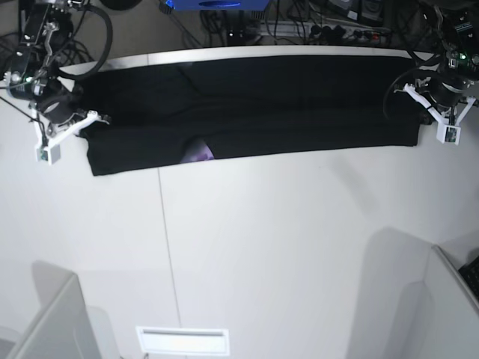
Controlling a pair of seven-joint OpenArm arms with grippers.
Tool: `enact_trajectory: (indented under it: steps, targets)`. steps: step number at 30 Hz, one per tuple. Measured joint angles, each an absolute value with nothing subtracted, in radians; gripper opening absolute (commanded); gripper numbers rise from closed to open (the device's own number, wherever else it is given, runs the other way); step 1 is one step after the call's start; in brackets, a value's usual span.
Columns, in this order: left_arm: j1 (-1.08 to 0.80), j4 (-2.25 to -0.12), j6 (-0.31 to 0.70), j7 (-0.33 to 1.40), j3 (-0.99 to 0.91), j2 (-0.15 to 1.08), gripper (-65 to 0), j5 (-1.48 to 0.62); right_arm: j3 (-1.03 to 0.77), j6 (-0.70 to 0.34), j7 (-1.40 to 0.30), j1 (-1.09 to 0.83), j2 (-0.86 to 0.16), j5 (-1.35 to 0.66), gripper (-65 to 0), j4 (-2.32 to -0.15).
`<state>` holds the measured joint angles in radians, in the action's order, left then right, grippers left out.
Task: Fold the T-shirt properly
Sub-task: 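Release the hem and raise both grippers off the folded shirt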
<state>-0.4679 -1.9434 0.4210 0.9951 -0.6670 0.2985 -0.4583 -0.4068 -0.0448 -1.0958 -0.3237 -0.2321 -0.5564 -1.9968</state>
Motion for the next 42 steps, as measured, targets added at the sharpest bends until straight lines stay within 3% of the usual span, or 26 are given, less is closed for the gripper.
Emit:
enact_trajectory:
  steps: [22,23,25,27,30,32,33,36,37,40,42]
  targets:
    - [-0.507,-1.946,0.422,0.992,-0.699,0.297,-65.0,-0.45,-0.404,-0.045,-1.092,-0.374,-0.193,-0.558,-65.0,-1.974]
    - [-0.507,-1.946,0.422,0.992,-0.7,0.297,-65.0,-0.45,-0.404,-0.045,-1.092,-0.374,-0.192,-0.558,-62.0,-1.974]
    - [-0.507,-1.946,0.422,0.992,-0.7,0.297,-65.0,-0.45,-0.404,-0.045,-1.092,-0.375,-0.193,-0.556,-48.6,-1.974]
    - [-0.507,-1.946,0.422,0.992,-0.7,0.297,-54.8,-0.45,-0.404,-0.045,-1.089,-0.375,-0.194,-0.557,-44.0,-1.974]
    - [-0.507,-1.946,0.422,0.993,-0.701,0.297,-32.6,-0.446,-0.404,-0.044,-1.086,-0.375,-0.195,-0.557,-46.1,-1.974]
    - [-0.507,-1.946,0.422,0.992,-0.702,0.297,-23.9,-0.448,-0.404,-0.044,-1.075,-0.375,-0.196,-0.557,-48.0,-1.974]
    - [-0.504,-1.946,0.422,0.992,-0.702,0.297,-23.0,-0.447,-0.404,-0.044,-1.053,-0.375,-0.196,-0.557,-49.2,-1.974]
    - [-0.498,-1.947,0.422,0.991,-0.702,0.296,-30.9,-0.45,-0.403,-0.045,-0.989,-0.375,-0.198,-0.556,-58.8,-1.975]
    - [-0.495,-1.947,0.422,0.991,-0.703,0.287,-37.2,-0.45,-0.402,-0.045,-0.977,-0.375,-0.199,-0.554,-65.0,-1.975]
    - [-0.455,-1.943,0.419,0.994,-0.706,0.237,-65.0,-0.438,-0.377,-0.056,-0.958,-0.351,-0.199,-0.547,-65.0,-1.974]
    - [-0.431,-1.94,0.422,0.991,-0.703,0.217,-65.0,-0.449,-0.344,-0.073,-0.946,-0.314,-0.2,-0.557,-65.0,-1.955]
